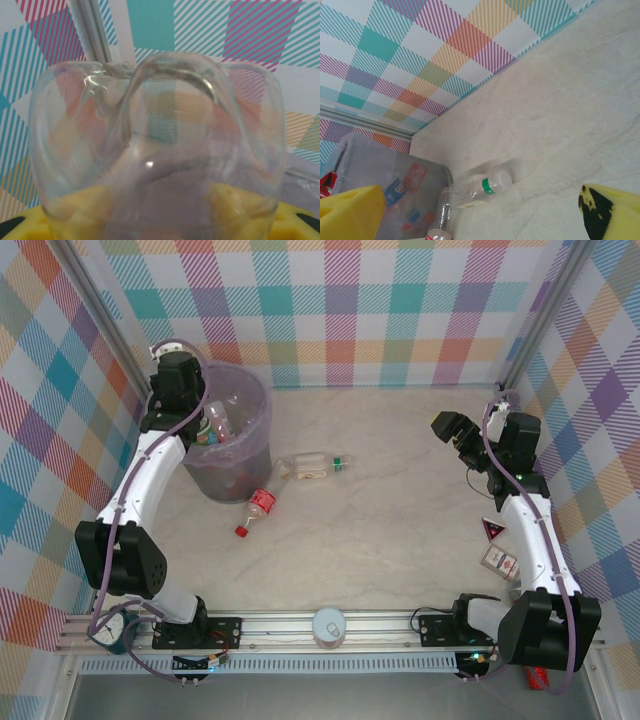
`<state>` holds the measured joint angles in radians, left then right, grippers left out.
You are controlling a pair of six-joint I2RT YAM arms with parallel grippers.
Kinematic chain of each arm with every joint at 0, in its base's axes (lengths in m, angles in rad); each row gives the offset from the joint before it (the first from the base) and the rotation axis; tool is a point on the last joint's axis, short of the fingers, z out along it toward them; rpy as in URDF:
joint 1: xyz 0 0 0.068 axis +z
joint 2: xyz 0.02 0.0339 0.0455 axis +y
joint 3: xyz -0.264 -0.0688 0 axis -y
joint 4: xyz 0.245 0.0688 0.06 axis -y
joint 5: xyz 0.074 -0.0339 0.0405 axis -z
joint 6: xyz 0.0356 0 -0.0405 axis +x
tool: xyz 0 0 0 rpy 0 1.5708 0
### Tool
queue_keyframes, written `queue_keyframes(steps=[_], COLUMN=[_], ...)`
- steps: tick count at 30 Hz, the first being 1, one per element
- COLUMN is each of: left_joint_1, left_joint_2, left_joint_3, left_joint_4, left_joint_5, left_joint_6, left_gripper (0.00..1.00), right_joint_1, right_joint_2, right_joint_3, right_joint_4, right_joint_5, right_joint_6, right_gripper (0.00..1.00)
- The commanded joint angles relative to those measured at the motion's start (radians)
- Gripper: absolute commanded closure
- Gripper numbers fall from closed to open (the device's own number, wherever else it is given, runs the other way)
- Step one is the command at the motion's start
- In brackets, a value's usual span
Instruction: Put the plastic bottles in the bin
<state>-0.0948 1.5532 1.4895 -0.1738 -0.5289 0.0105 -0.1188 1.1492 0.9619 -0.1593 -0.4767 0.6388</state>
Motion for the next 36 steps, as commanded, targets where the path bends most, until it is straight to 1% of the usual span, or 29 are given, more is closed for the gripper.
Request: queue_keyframes(steps=[1, 8, 15, 17, 20, 22, 24, 26, 28, 31, 34, 36], left_joint_1=[0.010, 0.011, 0.009, 0.011, 0.011, 0.010, 0.011, 0.010, 0.010, 0.011, 0.011, 0.011], left_joint_2=[-0.031, -0.056, -0.059, -0.060, -0.067, -0.064, -0.061, -0.061, -0.055, -0.050, -0.054, -0.054], left_joint_3=[-0.034, -0.141, -0.199, -0.207, -0.208, -0.178, -0.138, -0.083, -0.013, 0.073, 0.113, 0.135], left_joint_4=[0.040, 0.025, 0.024, 0.022, 0.021, -0.006, -0.041, -0.088, -0.181, -0.273, -0.309, -0.328], left_joint_5=[0.006, 0.035, 0.081, 0.084, 0.100, 0.125, 0.154, 0.172, 0.181, 0.184, 0.187, 0.184], left_joint_6=[-0.070, -0.137, -0.170, -0.176, -0.177, -0.176, -0.171, -0.159, -0.139, -0.131, -0.129, -0.119], left_gripper=[1.00, 1.00, 0.99, 0.93, 0.71, 0.54, 0.42, 0.36, 0.31, 0.21, 0.15, 0.13], right_joint_1=[-0.008, -0.007, -0.008, -0.008, -0.008, -0.008, -0.008, -0.008, -0.007, -0.008, -0.008, -0.008], right_joint_2=[0.005, 0.006, -0.005, -0.005, -0.015, -0.021, -0.023, -0.025, -0.024, -0.019, -0.010, -0.006], right_joint_3=[0.035, 0.033, 0.031, 0.032, 0.035, 0.034, 0.034, 0.032, 0.032, 0.034, 0.040, 0.038], right_joint_4=[-0.001, -0.002, -0.006, -0.005, -0.016, -0.020, -0.022, -0.019, -0.019, -0.022, -0.020, -0.017], right_joint_5=[-0.020, -0.018, -0.010, -0.015, -0.013, -0.010, -0.011, -0.011, -0.013, -0.016, -0.028, -0.032], right_joint_6=[-0.012, -0.011, -0.008, -0.005, -0.006, -0.006, -0.003, -0.001, -0.001, -0.006, -0.005, -0.003], right_gripper=[0.01, 0.01, 0.01, 0.01, 0.01, 0.01, 0.01, 0.01, 0.01, 0.01, 0.01, 0.01])
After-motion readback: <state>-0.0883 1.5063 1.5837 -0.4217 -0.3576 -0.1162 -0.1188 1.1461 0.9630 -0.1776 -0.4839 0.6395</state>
